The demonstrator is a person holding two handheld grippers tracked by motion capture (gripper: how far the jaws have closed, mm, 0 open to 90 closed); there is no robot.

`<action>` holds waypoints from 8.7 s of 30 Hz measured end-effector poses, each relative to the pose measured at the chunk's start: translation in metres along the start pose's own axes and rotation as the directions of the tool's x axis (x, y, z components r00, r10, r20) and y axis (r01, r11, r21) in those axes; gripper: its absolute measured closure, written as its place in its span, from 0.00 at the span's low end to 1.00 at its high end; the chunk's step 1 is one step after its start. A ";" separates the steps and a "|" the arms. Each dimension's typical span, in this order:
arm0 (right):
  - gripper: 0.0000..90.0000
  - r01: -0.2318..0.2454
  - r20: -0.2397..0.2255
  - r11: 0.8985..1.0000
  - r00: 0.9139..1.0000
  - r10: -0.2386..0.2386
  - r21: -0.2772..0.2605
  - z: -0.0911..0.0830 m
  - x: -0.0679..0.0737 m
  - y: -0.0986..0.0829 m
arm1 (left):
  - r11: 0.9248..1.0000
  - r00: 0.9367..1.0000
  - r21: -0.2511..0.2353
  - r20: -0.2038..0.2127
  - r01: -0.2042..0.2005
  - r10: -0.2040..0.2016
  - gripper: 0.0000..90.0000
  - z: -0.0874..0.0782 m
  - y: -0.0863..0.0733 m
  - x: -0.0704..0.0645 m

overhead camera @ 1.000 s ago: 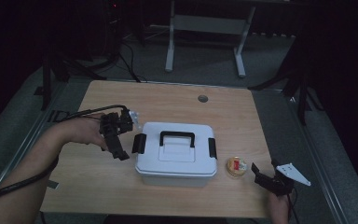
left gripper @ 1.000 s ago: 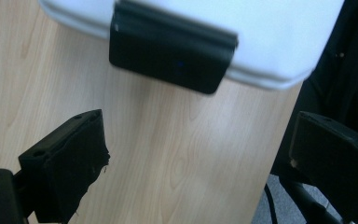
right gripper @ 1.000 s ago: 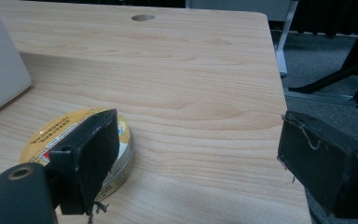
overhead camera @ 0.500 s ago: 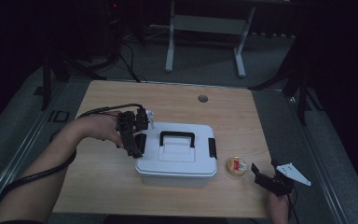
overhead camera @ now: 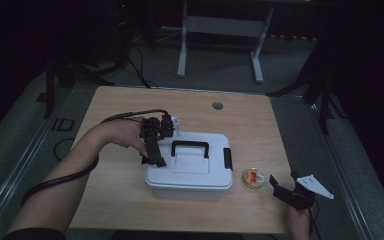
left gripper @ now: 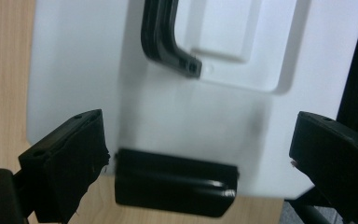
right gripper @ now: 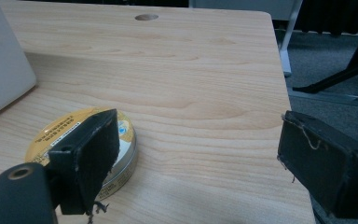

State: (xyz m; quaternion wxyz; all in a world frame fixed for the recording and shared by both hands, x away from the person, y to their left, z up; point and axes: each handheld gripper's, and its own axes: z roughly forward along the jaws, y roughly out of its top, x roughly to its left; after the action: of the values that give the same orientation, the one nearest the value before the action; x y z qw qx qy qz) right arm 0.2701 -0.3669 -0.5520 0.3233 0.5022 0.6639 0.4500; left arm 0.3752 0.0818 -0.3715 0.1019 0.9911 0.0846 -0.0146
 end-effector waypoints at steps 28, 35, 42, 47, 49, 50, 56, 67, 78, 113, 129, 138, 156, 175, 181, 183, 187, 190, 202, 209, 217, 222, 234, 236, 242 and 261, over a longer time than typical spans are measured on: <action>0.14 0.000 -0.012 1.000 1.000 0.000 0.001 0.000 0.000 0.000 | 0.996 0.998 0.067 0.007 -0.063 0.063 0.82 0.006 0.033 0.004; 0.14 0.001 -0.016 1.000 1.000 -0.001 0.004 0.000 0.000 0.000 | 0.994 0.998 0.097 0.026 -0.056 0.054 0.92 0.007 0.037 0.004; 0.14 0.001 -0.019 1.000 1.000 -0.001 0.007 0.000 0.000 0.000 | 0.991 0.998 0.123 0.033 -0.050 0.046 0.92 0.007 0.041 0.005; 0.14 -0.001 -0.020 1.000 1.000 0.001 0.008 0.000 0.000 0.000 | 0.993 0.998 0.109 0.031 -0.052 0.049 0.92 0.006 0.039 0.004; 0.14 0.001 -0.020 1.000 1.000 -0.001 0.009 0.001 0.000 0.000 | 0.994 0.998 0.098 0.035 -0.053 0.050 0.92 0.005 0.038 0.004; 0.14 0.002 -0.020 1.000 1.000 -0.002 0.008 0.001 0.000 0.000 | 0.994 0.998 0.095 0.035 -0.052 0.049 0.92 0.004 0.038 0.004; 0.14 0.000 -0.020 1.000 1.000 0.000 0.009 0.001 0.000 0.000 | 0.995 0.998 0.078 0.022 -0.059 0.058 0.93 -0.005 0.039 0.002; 0.14 -0.002 -0.022 1.000 1.000 0.002 0.008 0.000 -0.001 0.000 | 0.998 0.999 0.049 -0.012 -0.043 0.044 0.93 -0.031 0.033 0.001; 0.14 0.000 -0.019 1.000 1.000 0.001 0.011 0.001 0.000 0.000 | 0.999 0.999 0.033 -0.034 0.011 -0.010 0.93 -0.054 0.003 0.001; 0.14 0.005 -0.011 1.000 1.000 -0.005 0.027 0.002 0.002 0.001 | 0.943 0.940 0.007 -0.090 0.332 -0.330 0.93 -0.085 -0.172 -0.008; 0.14 0.010 -0.010 0.999 1.000 -0.009 0.034 0.003 0.003 0.001 | 0.888 0.886 -0.028 -0.056 0.459 -0.460 0.93 -0.045 -0.234 -0.003; 0.14 0.010 -0.011 0.999 1.000 -0.010 0.035 0.003 0.003 0.001 | 0.864 0.863 -0.015 -0.025 0.504 -0.504 0.93 0.003 -0.250 0.011; 0.14 0.016 -0.015 0.999 1.000 -0.016 0.039 0.002 0.004 0.001 | 0.849 0.849 0.010 0.032 0.528 -0.528 0.92 0.070 -0.261 0.017; 0.14 0.051 -0.067 0.990 0.997 -0.043 0.129 0.004 -0.001 0.006 | 0.823 0.824 -0.014 0.018 0.567 -0.567 0.65 0.061 -0.263 0.022; 0.14 0.081 -0.090 0.973 0.994 -0.063 0.215 0.007 -0.003 0.006 | 0.826 0.826 -0.012 0.022 0.563 -0.563 0.63 0.060 -0.264 0.021; 0.14 0.103 -0.094 0.968 0.992 -0.083 0.230 0.007 -0.003 0.006 | 0.827 0.827 -0.010 0.028 0.562 -0.562 0.63 0.061 -0.264 0.021; 0.14 0.136 -0.110 0.950 0.988 -0.109 0.280 0.007 -0.004 0.008 | 0.826 0.826 -0.009 0.033 0.563 -0.562 0.62 0.060 -0.265 0.021; 0.14 0.160 -0.114 0.931 0.985 -0.129 0.328 0.007 -0.005 0.011 | 0.824 0.823 0.005 0.041 0.567 -0.567 0.62 0.061 -0.265 0.022; 0.14 0.215 -0.103 0.770 0.976 -0.193 0.600 0.009 -0.002 0.035 | 0.823 0.822 0.025 0.036 0.568 -0.568 0.60 0.056 -0.267 0.021; 0.14 0.276 -0.186 0.609 0.960 -0.209 0.743 0.012 0.004 0.052 | 0.823 0.822 0.035 0.036 0.567 -0.568 0.60 0.055 -0.266 0.020; 0.13 0.344 -0.278 0.463 0.938 -0.207 0.817 0.019 0.007 0.064 | 0.824 0.824 0.049 0.039 0.564 -0.566 0.60 0.053 -0.266 0.019; 0.13 0.436 -0.368 0.354 0.897 -0.244 0.828 0.021 0.010 0.067 | 0.825 0.825 0.059 0.033 0.562 -0.564 0.60 0.053 -0.266 0.018; 0.13 0.559 -0.486 0.303 0.826 -0.286 0.772 0.023 0.015 0.073 | 0.826 0.826 0.055 0.030 0.561 -0.563 0.60 0.049 -0.265 0.018; 0.13 0.585 -0.515 0.294 0.808 -0.285 0.756 0.024 0.016 0.072 | 0.828 0.827 0.054 0.032 0.559 -0.561 0.60 0.049 -0.265 0.018; 0.13 0.634 -0.567 0.288 0.772 -0.286 0.717 0.029 0.018 0.078 | 0.827 0.827 0.054 0.036 0.559 -0.561 0.60 0.050 -0.264 0.018; 0.14 0.714 -0.628 0.315 0.700 -0.340 0.625 0.066 0.044 0.099 | 0.832 0.831 0.060 0.041 0.552 -0.554 0.60 0.050 -0.265 0.018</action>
State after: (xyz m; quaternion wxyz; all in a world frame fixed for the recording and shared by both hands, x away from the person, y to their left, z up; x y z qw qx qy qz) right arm 0.3526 -0.2975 -0.4854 0.0347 0.2404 0.9697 0.0251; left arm 0.3471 0.3305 -0.4737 0.0731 0.9255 0.3642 -0.0733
